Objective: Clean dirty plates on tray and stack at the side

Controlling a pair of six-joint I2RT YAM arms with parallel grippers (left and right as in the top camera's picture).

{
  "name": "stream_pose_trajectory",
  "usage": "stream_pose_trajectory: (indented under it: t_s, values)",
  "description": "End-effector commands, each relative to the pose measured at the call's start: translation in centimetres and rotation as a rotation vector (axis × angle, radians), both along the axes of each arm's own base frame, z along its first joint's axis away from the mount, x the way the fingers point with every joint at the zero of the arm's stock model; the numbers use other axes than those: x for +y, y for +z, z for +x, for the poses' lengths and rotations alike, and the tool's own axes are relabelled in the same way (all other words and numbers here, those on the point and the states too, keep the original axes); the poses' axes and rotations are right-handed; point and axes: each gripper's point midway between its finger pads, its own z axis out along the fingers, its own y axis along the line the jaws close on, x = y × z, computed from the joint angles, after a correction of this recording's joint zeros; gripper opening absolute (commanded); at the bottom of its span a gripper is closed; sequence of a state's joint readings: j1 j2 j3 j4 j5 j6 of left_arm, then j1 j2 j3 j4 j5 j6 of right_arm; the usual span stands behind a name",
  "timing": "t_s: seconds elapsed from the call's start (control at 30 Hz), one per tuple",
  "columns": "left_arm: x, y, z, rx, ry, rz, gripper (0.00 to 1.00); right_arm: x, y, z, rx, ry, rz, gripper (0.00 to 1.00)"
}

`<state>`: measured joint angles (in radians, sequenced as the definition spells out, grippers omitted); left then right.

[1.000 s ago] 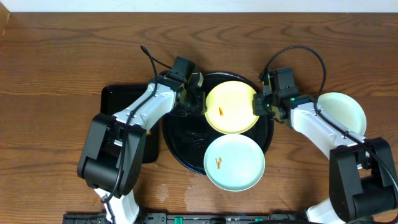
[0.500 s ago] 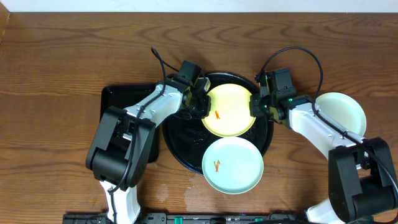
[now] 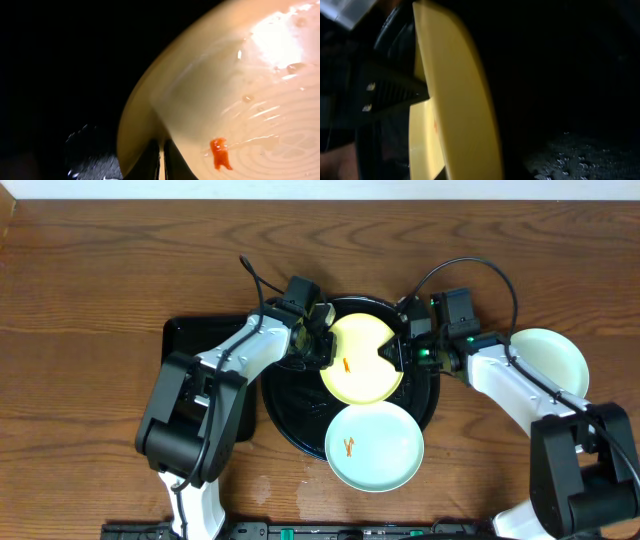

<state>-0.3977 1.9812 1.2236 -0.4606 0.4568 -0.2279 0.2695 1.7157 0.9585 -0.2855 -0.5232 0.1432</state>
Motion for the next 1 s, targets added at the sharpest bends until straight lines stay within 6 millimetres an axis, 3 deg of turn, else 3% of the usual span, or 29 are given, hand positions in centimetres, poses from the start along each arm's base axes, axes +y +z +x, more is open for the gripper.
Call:
stream_pose_trajectory:
  t_s: [0.0,0.13,0.23,0.33,0.43,0.53,0.6,0.73,0.97]
  values:
    - [0.9,-2.8,-1.0,0.042,-0.009,0.068,0.08,1.7,0.8,-1.4,-0.003,0.101,0.059,0.01]
    - [0.5,0.3,0.1,0.027,0.002,0.007,0.09,0.9,0.3,-0.8,-0.015,0.055,0.006,0.01]
    - [1.4,4.9,1.5,-0.019,0.038,-0.036,0.17,0.5,0.2,0.0,-0.037,0.021,-0.017,0.01]
    - [3.9,9.3,2.1,-0.072,0.099,-0.046,0.33,0.6,0.7,0.8,-0.065,0.007,-0.004,0.01]
    - [8.7,11.5,1.6,-0.091,0.214,0.057,0.4,0.7,0.9,1.1,-0.055,-0.029,0.013,0.01]
    - [15.4,11.4,0.1,-0.049,0.395,0.291,0.41,0.2,0.7,1.4,-0.044,-0.075,-0.004,0.01]
    - [18.7,10.8,-1.1,0.0,0.471,0.405,0.41,0.1,0.6,1.5,-0.047,-0.08,-0.011,0.01]
    - [20.8,8.1,-2.4,0.071,0.515,0.426,0.41,0.1,0.6,1.5,-0.048,-0.08,-0.011,0.01]
    - [21.3,1.4,-4.4,0.14,0.511,0.448,0.44,0.1,0.6,1.5,-0.046,-0.08,-0.012,0.01]
